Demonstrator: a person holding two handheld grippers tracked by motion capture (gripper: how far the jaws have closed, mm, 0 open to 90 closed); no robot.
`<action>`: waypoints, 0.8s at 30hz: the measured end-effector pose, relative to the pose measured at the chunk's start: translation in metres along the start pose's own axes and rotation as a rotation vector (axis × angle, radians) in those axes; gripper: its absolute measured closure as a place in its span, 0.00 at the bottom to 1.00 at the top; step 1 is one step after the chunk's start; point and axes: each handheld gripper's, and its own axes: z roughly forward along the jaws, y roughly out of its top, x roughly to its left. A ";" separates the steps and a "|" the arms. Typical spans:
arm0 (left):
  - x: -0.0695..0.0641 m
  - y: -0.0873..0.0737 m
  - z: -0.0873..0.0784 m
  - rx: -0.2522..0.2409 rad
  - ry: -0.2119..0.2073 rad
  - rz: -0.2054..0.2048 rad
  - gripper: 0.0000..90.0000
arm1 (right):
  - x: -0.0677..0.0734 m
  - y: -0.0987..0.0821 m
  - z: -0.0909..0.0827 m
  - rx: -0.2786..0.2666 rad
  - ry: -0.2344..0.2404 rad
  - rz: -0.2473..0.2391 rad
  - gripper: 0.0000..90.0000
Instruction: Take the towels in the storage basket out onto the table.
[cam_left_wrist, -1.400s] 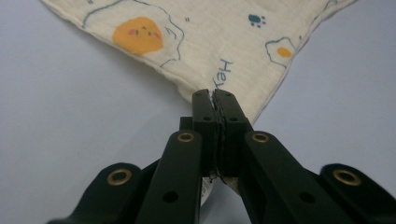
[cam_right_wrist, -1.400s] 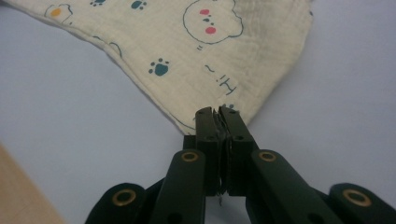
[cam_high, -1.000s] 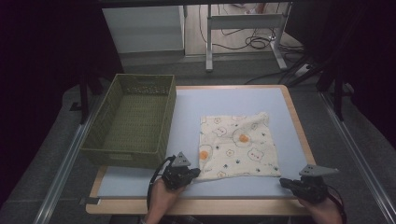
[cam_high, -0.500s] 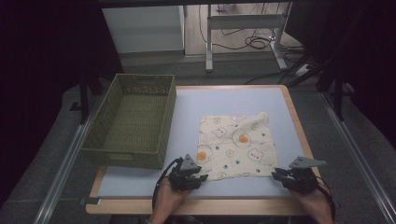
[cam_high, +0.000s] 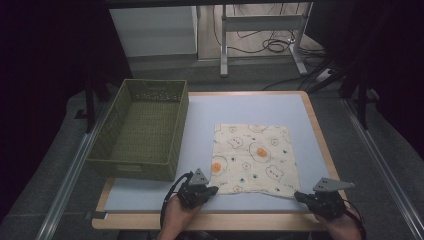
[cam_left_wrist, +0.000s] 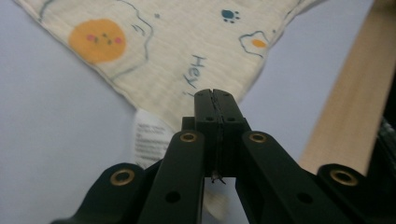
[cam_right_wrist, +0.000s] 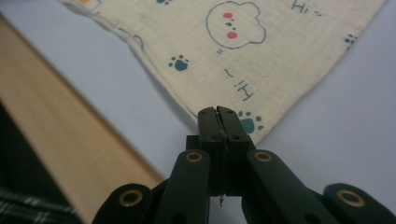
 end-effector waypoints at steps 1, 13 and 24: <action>0.001 -0.001 0.000 -0.001 -0.006 -0.003 0.97 | 0.001 -0.002 -0.001 0.005 0.014 0.004 0.99; 0.043 0.035 0.011 -0.060 0.127 -0.069 0.52 | -0.035 0.019 0.003 -0.062 -0.030 0.062 0.78; 0.085 0.080 0.039 -0.080 0.168 -0.049 0.41 | -0.071 0.053 0.039 -0.069 -0.090 0.084 0.64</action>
